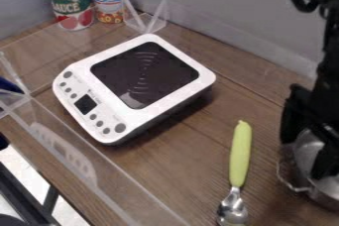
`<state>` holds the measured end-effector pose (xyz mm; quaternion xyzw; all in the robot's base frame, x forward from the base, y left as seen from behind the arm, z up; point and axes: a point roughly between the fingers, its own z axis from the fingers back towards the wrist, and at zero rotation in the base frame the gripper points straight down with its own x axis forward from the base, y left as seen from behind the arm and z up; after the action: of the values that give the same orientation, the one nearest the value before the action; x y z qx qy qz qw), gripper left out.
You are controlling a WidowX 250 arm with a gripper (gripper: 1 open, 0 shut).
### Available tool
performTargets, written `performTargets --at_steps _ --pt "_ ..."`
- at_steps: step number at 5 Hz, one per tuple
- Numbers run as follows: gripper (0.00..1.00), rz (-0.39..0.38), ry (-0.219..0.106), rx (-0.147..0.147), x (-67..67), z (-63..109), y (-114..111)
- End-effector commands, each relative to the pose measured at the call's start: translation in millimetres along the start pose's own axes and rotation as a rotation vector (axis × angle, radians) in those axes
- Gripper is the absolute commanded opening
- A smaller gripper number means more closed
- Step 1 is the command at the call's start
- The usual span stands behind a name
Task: Put silver pot on the white and black stove top
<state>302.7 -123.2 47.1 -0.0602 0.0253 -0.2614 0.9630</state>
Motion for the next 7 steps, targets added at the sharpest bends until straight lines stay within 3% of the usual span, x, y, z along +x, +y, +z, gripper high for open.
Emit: performTargets --at_steps 1,3,5,7 --pt "1.0 -0.046 -0.066 -0.017 18.6 14.7 -15" --pt "1.0 -0.107 -0.05 -0.041 8.0 5.1 21" --pt "1.0 -0.149 -0.037 -0.037 6.4 9.1 38" --pt "1.0 -0.087 -0.033 -0.034 5.1 6.6 26"
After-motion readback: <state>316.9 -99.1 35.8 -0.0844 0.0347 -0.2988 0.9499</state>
